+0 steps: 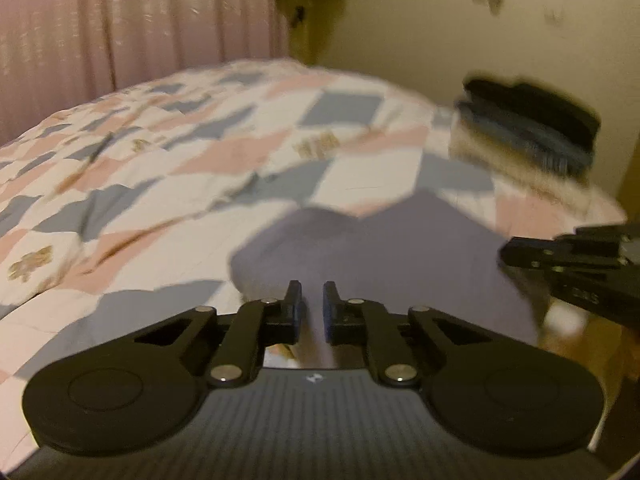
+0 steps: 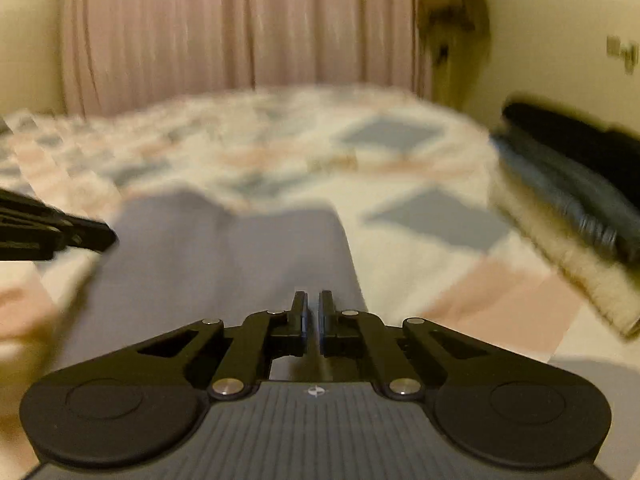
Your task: Fold clothes
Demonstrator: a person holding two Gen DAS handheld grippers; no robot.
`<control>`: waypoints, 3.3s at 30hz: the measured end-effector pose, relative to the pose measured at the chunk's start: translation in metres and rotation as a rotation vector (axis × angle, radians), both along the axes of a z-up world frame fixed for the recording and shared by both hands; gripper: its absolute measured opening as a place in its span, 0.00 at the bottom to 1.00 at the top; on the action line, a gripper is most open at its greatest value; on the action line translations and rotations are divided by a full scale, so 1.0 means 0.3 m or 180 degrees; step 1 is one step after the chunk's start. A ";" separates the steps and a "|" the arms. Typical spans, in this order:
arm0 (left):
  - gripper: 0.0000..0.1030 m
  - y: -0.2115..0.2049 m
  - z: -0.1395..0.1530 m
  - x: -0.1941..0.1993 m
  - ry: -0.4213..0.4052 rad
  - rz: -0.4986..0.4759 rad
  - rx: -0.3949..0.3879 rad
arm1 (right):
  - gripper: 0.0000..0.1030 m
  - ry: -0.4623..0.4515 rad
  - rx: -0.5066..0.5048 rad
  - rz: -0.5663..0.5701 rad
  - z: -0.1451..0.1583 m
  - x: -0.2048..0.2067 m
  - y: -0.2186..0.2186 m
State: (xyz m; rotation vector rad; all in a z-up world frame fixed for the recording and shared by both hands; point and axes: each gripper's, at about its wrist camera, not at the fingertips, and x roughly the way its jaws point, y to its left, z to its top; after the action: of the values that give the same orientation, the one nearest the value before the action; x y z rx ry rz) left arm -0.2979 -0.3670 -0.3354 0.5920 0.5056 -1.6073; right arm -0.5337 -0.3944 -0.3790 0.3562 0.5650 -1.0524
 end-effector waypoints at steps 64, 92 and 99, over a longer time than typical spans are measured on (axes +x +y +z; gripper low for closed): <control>0.18 0.379 0.046 -0.174 -0.0056 0.0433 0.0327 | 0.45 -0.0517 0.0384 -0.0482 0.132 -0.170 0.345; 0.47 0.841 0.278 -0.228 0.0061 0.0541 -0.0099 | 0.94 -0.0704 0.0385 -0.0893 0.341 -0.174 0.758; 0.53 0.879 0.295 -0.240 0.0024 0.0566 -0.0149 | 0.98 -0.0638 0.0385 -0.0874 0.361 -0.158 0.808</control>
State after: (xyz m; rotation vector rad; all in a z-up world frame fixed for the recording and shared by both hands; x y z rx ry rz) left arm -0.3699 -0.1034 -0.2471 0.4920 0.5107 -1.4491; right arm -0.5810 -0.1519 -0.2707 0.6521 0.4074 -1.2316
